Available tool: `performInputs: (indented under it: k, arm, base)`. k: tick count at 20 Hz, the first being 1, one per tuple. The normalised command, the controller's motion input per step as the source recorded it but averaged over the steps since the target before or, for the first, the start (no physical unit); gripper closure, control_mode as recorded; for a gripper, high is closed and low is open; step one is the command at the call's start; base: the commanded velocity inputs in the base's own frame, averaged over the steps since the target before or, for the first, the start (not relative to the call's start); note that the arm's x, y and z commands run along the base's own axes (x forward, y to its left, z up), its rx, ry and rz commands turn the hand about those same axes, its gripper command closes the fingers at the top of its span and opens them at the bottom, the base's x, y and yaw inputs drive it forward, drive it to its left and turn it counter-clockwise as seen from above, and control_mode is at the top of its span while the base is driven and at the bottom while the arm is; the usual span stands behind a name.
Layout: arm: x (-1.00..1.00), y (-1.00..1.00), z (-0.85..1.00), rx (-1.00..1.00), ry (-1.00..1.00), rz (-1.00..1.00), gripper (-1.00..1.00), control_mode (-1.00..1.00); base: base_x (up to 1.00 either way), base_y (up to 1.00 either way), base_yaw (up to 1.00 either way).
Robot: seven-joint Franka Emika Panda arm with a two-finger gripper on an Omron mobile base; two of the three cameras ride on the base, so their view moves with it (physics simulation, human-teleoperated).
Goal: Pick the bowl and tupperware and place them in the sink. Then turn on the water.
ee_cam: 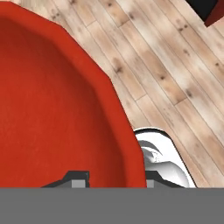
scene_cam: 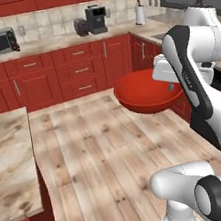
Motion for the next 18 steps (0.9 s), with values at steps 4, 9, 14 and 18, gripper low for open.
performInputs:
  k: [4,9,14,18]
  arm:
    - [0.00,0.00,0.00,0.00,0.00,0.00,1.00,1.00]
    - [0.00,0.00,0.00,0.00,0.00,0.00,1.00,1.00]
    - [0.00,0.00,0.00,0.00,0.00,0.00,1.00,1.00]
    - [0.00,0.00,0.00,0.00,0.00,0.00,1.00,1.00]
  base:
    - [1.00,0.02,-0.44]
    - [1.00,0.25,-0.38]
    - [1.00,0.62,-0.19]
    - [1.00,0.54,-0.22]
